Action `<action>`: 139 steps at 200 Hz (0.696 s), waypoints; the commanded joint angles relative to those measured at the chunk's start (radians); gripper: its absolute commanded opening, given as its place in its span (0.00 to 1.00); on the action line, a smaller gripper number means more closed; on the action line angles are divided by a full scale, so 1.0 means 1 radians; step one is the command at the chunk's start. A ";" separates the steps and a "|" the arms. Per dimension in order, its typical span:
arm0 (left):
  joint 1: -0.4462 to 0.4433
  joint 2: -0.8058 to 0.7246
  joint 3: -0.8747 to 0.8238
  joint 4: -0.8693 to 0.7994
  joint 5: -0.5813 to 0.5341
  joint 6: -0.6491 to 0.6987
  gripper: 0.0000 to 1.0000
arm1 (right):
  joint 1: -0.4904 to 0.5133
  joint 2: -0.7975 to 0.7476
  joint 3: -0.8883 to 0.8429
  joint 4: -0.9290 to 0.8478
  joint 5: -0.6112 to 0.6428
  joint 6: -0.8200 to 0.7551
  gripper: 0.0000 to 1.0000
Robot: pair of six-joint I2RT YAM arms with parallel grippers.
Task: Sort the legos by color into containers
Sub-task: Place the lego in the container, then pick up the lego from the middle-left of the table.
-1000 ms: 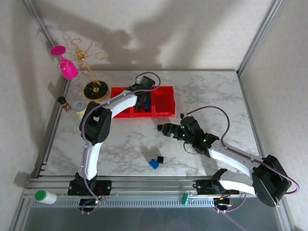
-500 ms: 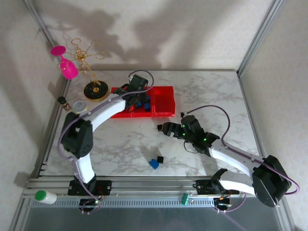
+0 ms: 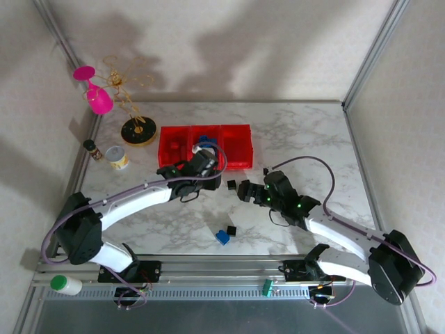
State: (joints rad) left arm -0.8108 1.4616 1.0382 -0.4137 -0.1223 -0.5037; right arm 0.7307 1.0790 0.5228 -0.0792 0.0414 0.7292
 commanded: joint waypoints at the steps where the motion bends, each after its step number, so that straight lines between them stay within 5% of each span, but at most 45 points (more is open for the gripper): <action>1: -0.050 -0.063 -0.060 -0.013 0.020 -0.073 0.55 | -0.008 -0.039 -0.040 -0.048 -0.032 0.020 0.99; 139: -0.329 0.012 -0.185 0.020 0.077 -0.241 0.68 | -0.007 -0.135 -0.144 -0.081 -0.075 0.071 0.99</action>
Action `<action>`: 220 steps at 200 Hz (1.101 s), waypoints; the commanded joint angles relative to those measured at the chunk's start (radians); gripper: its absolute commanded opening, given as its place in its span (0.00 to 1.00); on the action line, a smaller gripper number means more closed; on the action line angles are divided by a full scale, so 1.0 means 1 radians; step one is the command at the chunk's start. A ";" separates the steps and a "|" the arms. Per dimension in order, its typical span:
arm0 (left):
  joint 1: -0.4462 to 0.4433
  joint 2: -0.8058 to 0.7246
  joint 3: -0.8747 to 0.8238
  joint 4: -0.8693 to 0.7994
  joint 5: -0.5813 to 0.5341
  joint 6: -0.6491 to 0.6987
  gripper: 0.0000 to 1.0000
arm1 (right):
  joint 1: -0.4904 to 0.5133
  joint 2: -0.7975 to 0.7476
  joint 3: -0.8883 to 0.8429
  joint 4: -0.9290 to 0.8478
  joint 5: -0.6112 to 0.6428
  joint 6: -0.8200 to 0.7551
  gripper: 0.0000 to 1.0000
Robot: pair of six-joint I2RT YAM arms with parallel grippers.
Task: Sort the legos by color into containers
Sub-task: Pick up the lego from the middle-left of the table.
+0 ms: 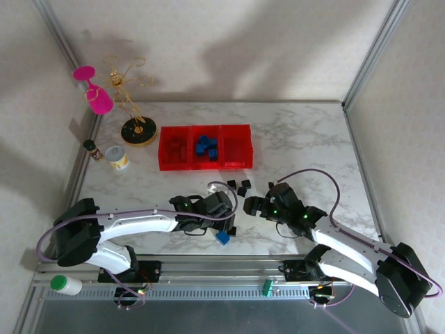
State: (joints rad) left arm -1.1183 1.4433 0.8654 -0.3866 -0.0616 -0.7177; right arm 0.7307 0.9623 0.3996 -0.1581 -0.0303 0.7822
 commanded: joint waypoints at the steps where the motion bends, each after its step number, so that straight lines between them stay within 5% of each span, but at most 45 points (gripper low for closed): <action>1: -0.023 0.032 -0.012 -0.009 0.015 -0.028 0.68 | -0.007 -0.018 -0.021 -0.002 -0.002 0.018 0.99; 114: -0.102 0.132 -0.010 -0.025 0.058 0.006 0.68 | -0.008 -0.035 -0.019 -0.024 0.030 0.020 0.99; 220: -0.118 0.169 -0.034 -0.012 0.062 0.015 0.55 | -0.008 -0.029 -0.018 -0.024 0.041 0.020 0.99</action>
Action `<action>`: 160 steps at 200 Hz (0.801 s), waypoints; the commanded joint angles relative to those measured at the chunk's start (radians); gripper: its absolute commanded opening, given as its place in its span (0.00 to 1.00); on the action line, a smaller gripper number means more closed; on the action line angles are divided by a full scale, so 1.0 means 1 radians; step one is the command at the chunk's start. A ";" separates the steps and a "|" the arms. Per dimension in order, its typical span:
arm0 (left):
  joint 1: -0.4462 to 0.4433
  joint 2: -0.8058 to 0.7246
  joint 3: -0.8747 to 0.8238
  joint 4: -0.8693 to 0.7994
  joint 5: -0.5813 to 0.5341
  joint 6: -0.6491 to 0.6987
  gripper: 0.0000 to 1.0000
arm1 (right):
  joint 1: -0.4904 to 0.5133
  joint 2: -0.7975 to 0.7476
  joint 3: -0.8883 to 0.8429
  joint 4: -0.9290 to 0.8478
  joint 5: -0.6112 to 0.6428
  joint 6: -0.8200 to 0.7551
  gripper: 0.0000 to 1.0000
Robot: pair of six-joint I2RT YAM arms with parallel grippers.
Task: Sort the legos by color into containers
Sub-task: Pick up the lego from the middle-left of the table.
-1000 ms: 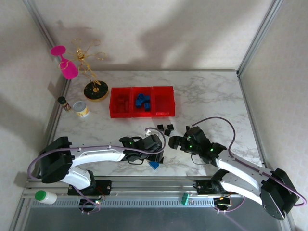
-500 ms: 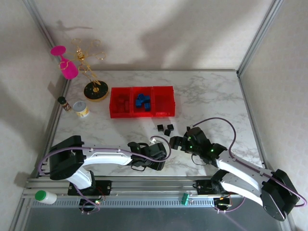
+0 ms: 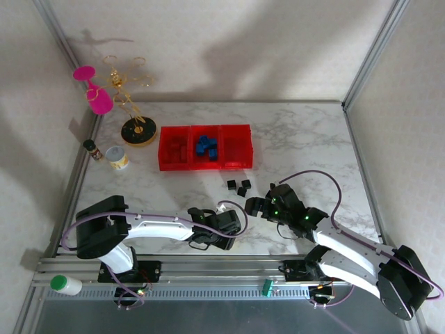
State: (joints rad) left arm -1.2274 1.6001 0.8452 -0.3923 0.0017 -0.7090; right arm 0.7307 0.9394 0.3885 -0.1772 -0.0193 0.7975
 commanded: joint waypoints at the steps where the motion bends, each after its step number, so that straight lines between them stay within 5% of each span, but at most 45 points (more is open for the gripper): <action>1: -0.009 0.012 -0.014 -0.006 -0.001 0.006 0.55 | -0.008 -0.007 -0.007 -0.005 0.030 0.003 0.99; 87: 0.022 -0.091 0.043 -0.073 -0.073 0.017 0.48 | -0.008 0.004 0.032 0.029 0.025 -0.024 0.99; 160: 0.292 -0.169 0.193 -0.129 -0.201 0.156 0.47 | -0.008 0.084 0.117 0.125 0.004 -0.058 0.99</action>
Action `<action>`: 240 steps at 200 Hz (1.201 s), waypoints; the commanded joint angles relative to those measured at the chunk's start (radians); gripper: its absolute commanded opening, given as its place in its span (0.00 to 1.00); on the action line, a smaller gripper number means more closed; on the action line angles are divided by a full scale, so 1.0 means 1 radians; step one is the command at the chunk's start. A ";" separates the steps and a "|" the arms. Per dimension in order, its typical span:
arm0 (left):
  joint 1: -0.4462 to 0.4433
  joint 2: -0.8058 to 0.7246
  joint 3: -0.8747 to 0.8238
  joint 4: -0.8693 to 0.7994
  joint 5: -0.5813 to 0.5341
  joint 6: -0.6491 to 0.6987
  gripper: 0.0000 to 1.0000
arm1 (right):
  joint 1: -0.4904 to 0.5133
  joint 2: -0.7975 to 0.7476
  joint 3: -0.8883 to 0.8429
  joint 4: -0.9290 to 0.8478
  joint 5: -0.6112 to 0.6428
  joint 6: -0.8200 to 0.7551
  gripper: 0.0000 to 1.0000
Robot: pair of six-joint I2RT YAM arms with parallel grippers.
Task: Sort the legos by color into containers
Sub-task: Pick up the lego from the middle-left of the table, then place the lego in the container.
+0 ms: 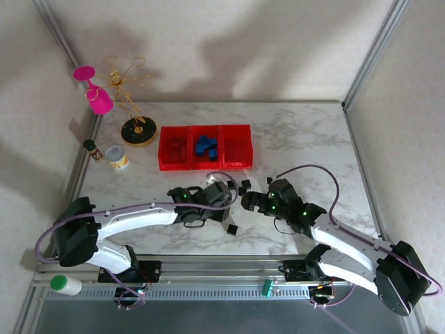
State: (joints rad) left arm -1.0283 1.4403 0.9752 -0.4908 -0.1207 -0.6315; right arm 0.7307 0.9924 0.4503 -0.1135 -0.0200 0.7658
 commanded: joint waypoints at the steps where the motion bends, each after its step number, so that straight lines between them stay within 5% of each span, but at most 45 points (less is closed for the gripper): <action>1: 0.097 -0.007 0.067 -0.029 -0.078 0.081 0.47 | -0.008 0.033 0.058 0.062 0.005 -0.027 0.99; 47: 0.283 0.152 0.250 0.032 -0.082 0.168 0.46 | -0.008 0.110 0.122 0.103 0.023 -0.033 0.99; 102: 0.402 0.411 0.464 0.064 -0.120 0.208 0.45 | -0.008 0.187 0.153 0.171 0.031 -0.046 0.99; 166: 0.473 0.608 0.634 0.052 -0.172 0.229 0.45 | -0.008 0.233 0.186 0.163 0.054 -0.062 0.99; 240: 0.501 0.647 0.706 0.034 -0.201 0.259 0.57 | -0.008 0.234 0.194 0.154 0.053 -0.082 0.99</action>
State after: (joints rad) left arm -0.5388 2.0811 1.6482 -0.4309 -0.2867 -0.3946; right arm 0.7300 1.2213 0.6098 0.0349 0.0078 0.7170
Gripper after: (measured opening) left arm 0.557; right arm 0.987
